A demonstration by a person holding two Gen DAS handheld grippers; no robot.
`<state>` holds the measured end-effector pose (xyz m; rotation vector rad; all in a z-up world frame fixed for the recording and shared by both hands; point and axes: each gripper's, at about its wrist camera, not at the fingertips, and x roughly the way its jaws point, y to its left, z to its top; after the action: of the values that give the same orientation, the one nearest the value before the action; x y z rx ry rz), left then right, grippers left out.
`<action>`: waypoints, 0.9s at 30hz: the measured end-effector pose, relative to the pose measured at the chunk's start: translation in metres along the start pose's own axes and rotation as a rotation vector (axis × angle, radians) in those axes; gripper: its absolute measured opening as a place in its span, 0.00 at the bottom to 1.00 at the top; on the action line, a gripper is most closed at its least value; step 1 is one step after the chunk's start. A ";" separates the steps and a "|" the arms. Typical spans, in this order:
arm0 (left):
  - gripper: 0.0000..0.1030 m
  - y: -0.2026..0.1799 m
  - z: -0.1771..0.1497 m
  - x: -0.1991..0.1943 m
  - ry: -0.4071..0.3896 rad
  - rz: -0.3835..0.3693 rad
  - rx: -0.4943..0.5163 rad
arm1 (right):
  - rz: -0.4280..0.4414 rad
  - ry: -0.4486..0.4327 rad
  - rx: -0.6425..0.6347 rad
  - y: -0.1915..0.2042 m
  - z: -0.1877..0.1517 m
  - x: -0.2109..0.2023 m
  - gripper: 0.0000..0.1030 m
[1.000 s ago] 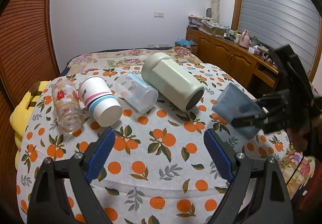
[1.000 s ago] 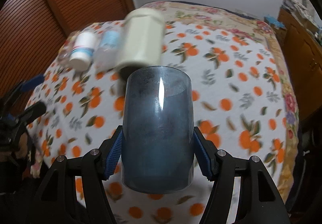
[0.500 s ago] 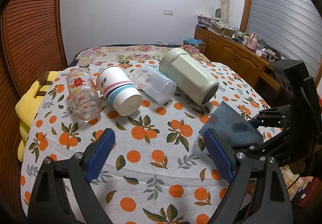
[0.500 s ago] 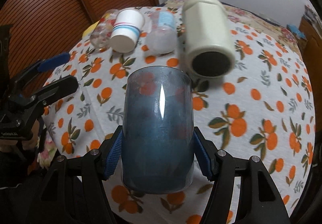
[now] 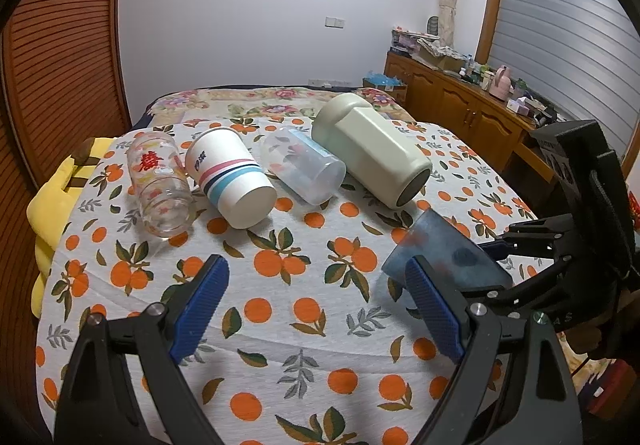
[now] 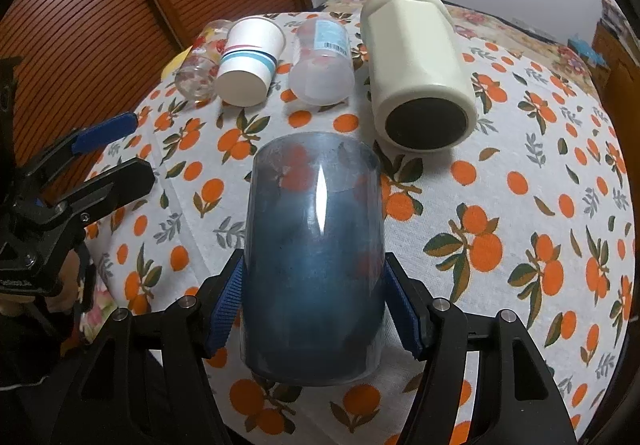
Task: Flip cup upright
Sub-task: 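Rotate the right gripper to turn the blue cup open end up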
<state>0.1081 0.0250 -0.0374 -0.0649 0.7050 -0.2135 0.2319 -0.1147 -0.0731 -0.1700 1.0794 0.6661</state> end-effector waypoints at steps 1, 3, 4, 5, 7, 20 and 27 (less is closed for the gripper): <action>0.88 -0.001 0.000 0.000 0.000 0.000 0.001 | 0.001 -0.008 0.000 0.000 0.000 -0.002 0.68; 0.88 -0.001 0.001 0.000 0.001 -0.001 -0.001 | 0.003 -0.021 -0.001 0.000 0.000 -0.007 0.69; 0.88 -0.001 0.001 0.000 0.002 -0.003 -0.003 | 0.005 -0.026 -0.002 0.001 0.000 -0.009 0.70; 0.88 -0.002 0.001 0.000 0.004 -0.006 -0.007 | 0.007 -0.034 0.000 0.000 0.000 -0.012 0.70; 0.88 -0.005 0.002 0.001 0.010 -0.012 -0.015 | 0.013 -0.051 0.007 -0.001 -0.001 -0.021 0.70; 0.88 -0.040 0.022 0.005 0.123 -0.103 -0.099 | -0.097 -0.177 0.050 -0.030 -0.029 -0.082 0.71; 0.88 -0.052 0.030 0.030 0.259 -0.123 -0.182 | -0.123 -0.216 0.102 -0.057 -0.042 -0.089 0.71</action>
<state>0.1407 -0.0329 -0.0274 -0.2585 0.9791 -0.2783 0.2064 -0.2154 -0.0273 -0.0736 0.8855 0.5047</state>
